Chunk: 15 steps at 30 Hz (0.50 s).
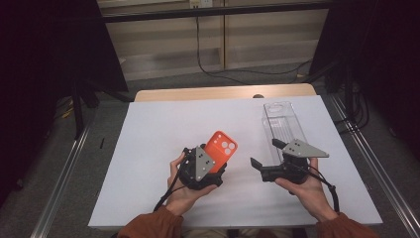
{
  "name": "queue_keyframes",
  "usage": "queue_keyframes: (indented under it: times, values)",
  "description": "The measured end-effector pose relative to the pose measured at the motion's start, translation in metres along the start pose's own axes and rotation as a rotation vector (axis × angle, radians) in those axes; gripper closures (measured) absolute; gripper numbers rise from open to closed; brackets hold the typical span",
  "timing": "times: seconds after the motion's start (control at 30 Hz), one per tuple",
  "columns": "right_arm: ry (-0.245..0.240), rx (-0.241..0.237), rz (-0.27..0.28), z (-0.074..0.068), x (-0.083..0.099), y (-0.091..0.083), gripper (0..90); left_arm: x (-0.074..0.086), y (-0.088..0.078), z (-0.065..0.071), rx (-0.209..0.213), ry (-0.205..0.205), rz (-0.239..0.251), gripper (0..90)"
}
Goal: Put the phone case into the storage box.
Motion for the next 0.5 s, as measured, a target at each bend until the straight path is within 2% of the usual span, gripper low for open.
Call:
queue_keyframes:
  times: [0.1,0.27,0.4,0.5]
  values:
    - [0.010,-0.015,-0.001,-0.001,-0.001,0.003,2.1,-0.001,0.000,0.002,-0.007,0.004,0.008,16.4]
    - [0.035,-0.038,-0.008,-0.004,-0.004,0.007,3.0,0.001,0.004,0.006,-0.030,0.036,0.010,16.4]
    - [0.035,-0.044,-0.030,-0.007,-0.007,0.011,3.1,0.002,0.006,0.009,-0.052,0.055,0.029,16.4]
    - [0.053,-0.062,-0.055,-0.008,-0.010,0.013,4.4,0.001,0.005,0.011,-0.063,0.064,0.043,16.4]
Point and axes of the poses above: each handheld gripper's, and its own axes: y roughly forward along the jaws, x roughly out of its underside, z roughly to its right, the point moved 3 cm from there along y, roughly forward along the jaws, and after that the axes turned 9 degrees about -x, right-handed, at the moved point
